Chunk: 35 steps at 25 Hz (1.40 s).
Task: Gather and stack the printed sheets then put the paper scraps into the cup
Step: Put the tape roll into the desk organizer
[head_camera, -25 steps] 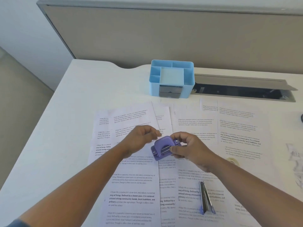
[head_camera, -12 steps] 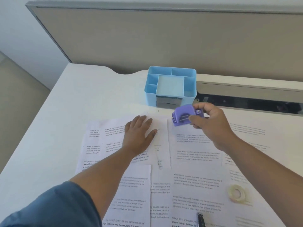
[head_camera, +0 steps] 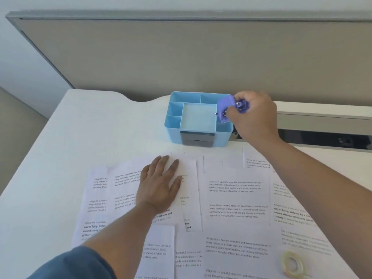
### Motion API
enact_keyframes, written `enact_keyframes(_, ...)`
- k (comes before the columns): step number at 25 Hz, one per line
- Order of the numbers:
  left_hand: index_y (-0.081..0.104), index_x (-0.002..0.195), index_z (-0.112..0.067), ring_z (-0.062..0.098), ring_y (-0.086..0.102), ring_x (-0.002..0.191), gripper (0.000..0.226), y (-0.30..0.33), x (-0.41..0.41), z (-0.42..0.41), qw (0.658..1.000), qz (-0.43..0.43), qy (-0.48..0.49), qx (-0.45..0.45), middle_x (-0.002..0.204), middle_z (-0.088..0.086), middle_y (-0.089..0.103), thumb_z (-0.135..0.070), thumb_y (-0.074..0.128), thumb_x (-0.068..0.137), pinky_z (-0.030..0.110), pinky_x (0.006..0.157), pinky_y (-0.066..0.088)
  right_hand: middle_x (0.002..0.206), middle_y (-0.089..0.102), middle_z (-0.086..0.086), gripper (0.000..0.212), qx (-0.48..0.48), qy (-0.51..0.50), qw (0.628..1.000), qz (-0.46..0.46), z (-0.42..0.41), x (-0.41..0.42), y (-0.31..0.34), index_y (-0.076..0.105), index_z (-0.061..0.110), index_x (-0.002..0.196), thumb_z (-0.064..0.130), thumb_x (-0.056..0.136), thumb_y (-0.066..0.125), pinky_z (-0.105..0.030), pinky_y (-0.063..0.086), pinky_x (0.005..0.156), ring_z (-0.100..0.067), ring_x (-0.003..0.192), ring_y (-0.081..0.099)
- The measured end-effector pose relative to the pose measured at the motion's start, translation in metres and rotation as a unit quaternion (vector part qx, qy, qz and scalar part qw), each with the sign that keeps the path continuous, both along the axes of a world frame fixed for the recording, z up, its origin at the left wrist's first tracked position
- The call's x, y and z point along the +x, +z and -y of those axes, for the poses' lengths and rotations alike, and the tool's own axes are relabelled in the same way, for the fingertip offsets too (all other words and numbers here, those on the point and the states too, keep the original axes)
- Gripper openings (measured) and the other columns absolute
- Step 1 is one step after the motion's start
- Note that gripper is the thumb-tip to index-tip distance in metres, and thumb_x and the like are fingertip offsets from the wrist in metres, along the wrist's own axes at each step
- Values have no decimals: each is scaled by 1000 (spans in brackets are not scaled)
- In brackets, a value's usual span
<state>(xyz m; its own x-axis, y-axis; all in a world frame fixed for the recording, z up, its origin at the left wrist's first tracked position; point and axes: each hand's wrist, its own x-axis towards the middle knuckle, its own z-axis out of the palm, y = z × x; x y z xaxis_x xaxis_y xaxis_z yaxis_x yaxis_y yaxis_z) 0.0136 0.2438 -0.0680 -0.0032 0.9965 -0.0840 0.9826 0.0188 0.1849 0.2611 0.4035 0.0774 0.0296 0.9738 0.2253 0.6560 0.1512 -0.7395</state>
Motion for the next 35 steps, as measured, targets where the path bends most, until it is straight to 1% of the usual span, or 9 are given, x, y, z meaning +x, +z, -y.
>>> enact_keyframes(3,35,157,-35,26,21,154,61,-2,0,-2,1000,-4,-1,6,165,3,32,-59,25,102,43,122,13,99,59,0,12,-17,1,998,66,-5,-3,-6,69,26,95,30,83,66,-29,38,65,-19,81,53)
enact_keyframes(6,36,157,-35,26,22,154,62,-3,-1,-1,1000,-4,1,6,165,3,32,-60,25,102,43,122,15,103,52,0,16,-34,-8,992,124,-4,-6,-9,67,25,103,32,88,65,-32,41,68,-25,81,56)
enact_keyframes(11,34,158,-36,25,20,154,62,-5,-1,-2,1000,-9,2,3,166,1,30,-60,25,102,43,122,13,103,50,0,14,-66,6,973,222,-11,-11,-21,66,24,101,31,89,62,-32,39,67,-30,83,57)
enact_keyframes(15,35,158,-36,25,20,154,62,-5,-1,-2,1000,-7,3,6,166,2,30,-60,25,102,43,122,13,97,45,-1,12,-59,26,951,302,-20,-17,-31,67,23,97,31,91,61,-36,37,66,-29,89,46)
enact_keyframes(17,32,159,-37,24,17,155,63,-5,-2,-2,1000,-9,3,1,167,1,27,-61,23,101,42,123,10,97,44,-1,13,-72,33,944,322,-24,-18,-33,68,24,99,32,92,61,-37,37,68,-29,92,41)
enact_keyframes(19,31,159,-38,24,16,155,63,-5,-2,-2,1000,-9,2,-1,168,0,26,-62,22,101,41,123,8,100,43,-2,14,-87,37,937,337,-28,-19,-34,68,25,100,34,93,61,-37,38,69,-32,99,44)
enact_keyframes(23,30,159,-38,24,15,155,62,-6,-2,-2,1000,-9,1,-3,168,0,25,-61,24,102,41,123,9,108,43,-5,16,-117,38,934,336,-30,-22,-36,67,26,103,37,94,59,-38,38,74,-34,109,45)
enact_keyframes(28,34,158,-37,25,19,155,61,-5,-2,-2,1000,-7,-1,1,167,1,29,-60,27,102,41,122,9,118,41,-8,17,-131,29,939,315,-27,-22,-40,67,25,108,34,97,57,-39,37,75,-33,108,42)
enact_keyframes(35,31,159,-37,25,16,155,62,-6,-2,-1,1000,-11,-2,-5,167,1,27,-60,24,102,42,123,9,119,45,-8,32,-72,25,959,271,-9,-19,-34,63,19,123,27,93,58,-37,43,74,-33,104,47)
